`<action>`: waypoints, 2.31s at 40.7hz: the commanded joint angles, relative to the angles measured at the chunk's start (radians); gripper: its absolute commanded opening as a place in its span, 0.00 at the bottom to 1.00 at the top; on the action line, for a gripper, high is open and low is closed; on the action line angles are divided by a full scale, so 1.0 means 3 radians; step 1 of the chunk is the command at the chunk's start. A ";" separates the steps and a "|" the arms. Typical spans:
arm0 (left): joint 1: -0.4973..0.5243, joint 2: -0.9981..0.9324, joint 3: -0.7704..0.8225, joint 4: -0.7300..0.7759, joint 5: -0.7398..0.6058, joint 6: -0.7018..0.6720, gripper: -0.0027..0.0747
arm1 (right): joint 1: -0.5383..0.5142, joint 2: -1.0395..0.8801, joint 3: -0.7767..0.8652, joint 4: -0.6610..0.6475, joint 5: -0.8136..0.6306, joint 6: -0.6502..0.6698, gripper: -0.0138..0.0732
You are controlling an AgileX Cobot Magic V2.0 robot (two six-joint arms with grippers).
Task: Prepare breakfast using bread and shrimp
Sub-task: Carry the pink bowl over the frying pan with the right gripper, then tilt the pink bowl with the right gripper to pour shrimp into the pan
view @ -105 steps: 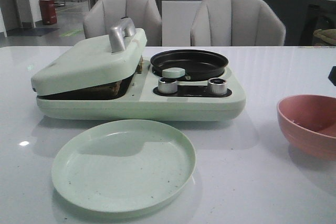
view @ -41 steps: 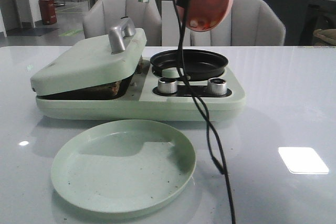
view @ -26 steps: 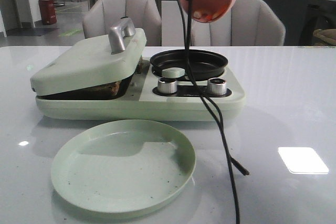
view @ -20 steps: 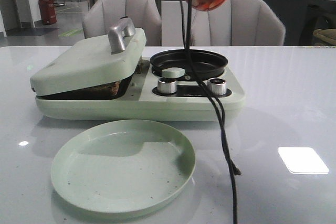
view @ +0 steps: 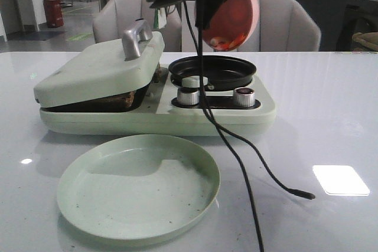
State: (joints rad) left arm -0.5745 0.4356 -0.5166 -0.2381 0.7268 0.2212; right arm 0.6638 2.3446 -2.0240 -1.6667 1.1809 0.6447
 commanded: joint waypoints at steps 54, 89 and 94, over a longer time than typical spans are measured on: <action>-0.0011 0.0025 -0.0095 -0.0068 -0.0229 -0.0013 0.16 | 0.0010 -0.0500 -0.0082 -0.0224 0.0031 -0.0272 0.39; -0.0011 0.0025 -0.0095 -0.0068 -0.0229 -0.0013 0.16 | 0.0017 -0.0566 -0.0360 -0.0256 0.0206 -0.0314 0.39; -0.0011 0.0025 -0.0095 -0.0068 -0.0229 -0.0013 0.16 | 0.0017 -0.0499 -0.0124 -0.0396 0.0194 -0.0311 0.39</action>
State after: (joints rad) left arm -0.5745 0.4356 -0.5166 -0.2381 0.7268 0.2212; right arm 0.6718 2.2476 -2.0710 -1.6871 1.2060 0.5433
